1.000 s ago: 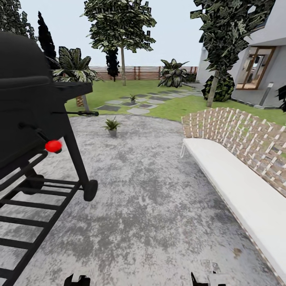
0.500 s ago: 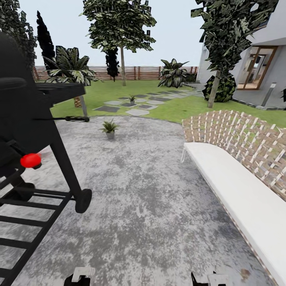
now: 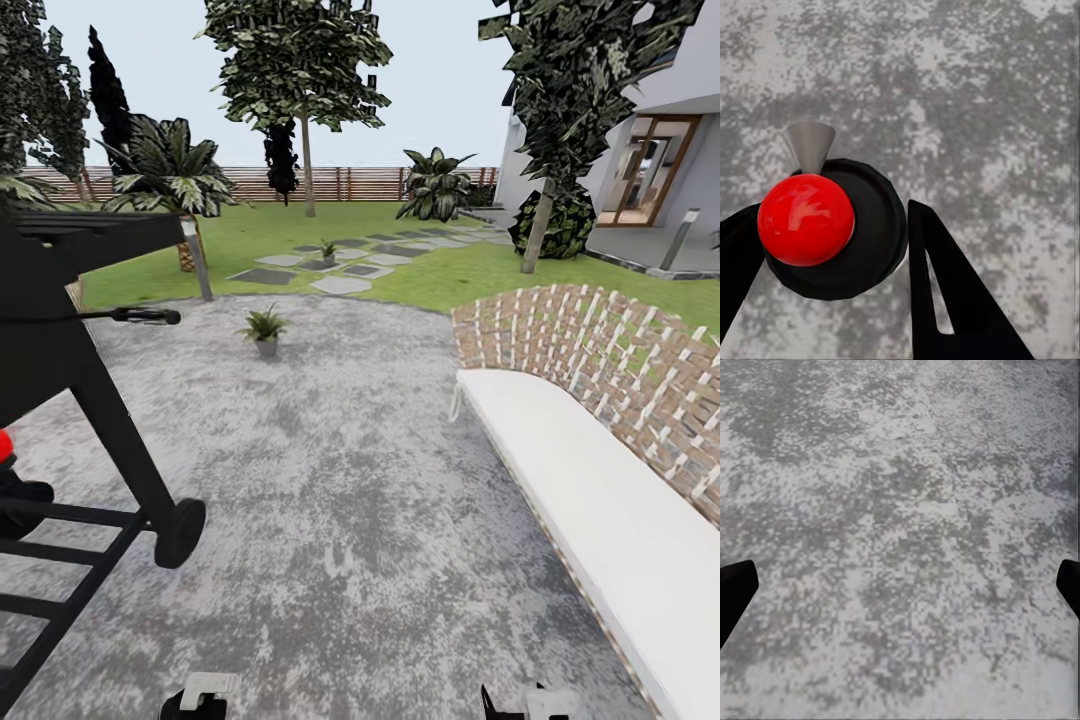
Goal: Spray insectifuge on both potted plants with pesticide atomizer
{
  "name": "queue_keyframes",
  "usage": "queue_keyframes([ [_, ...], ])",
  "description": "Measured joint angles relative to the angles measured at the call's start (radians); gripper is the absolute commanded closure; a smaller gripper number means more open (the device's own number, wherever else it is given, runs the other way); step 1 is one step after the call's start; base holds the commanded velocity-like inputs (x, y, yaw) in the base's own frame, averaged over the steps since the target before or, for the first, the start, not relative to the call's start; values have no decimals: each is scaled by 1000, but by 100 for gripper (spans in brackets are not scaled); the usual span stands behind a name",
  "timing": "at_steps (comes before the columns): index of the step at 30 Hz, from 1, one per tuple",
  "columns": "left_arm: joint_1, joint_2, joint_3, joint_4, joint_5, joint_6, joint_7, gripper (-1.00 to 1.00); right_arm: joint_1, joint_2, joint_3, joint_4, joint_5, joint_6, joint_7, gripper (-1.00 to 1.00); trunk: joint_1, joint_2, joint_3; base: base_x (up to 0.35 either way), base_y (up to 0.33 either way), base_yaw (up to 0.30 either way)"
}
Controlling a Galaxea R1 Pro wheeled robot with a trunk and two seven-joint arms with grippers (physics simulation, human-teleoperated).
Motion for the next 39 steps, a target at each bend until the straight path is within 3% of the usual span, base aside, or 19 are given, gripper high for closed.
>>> queue_keyframes([
  [16, 0, 0, 0, 0, 0, 0, 0, 100, 0, 0, 0, 0, 0, 0, 0, -100, 0, 0, 0, 304, -83, 0],
  [39, 0, 0, 0, 0, 0, 0, 0, 100, 0, 0, 0, 0, 0, 0, 1, -100, 0, 0, 0, 323, 54, 0],
])
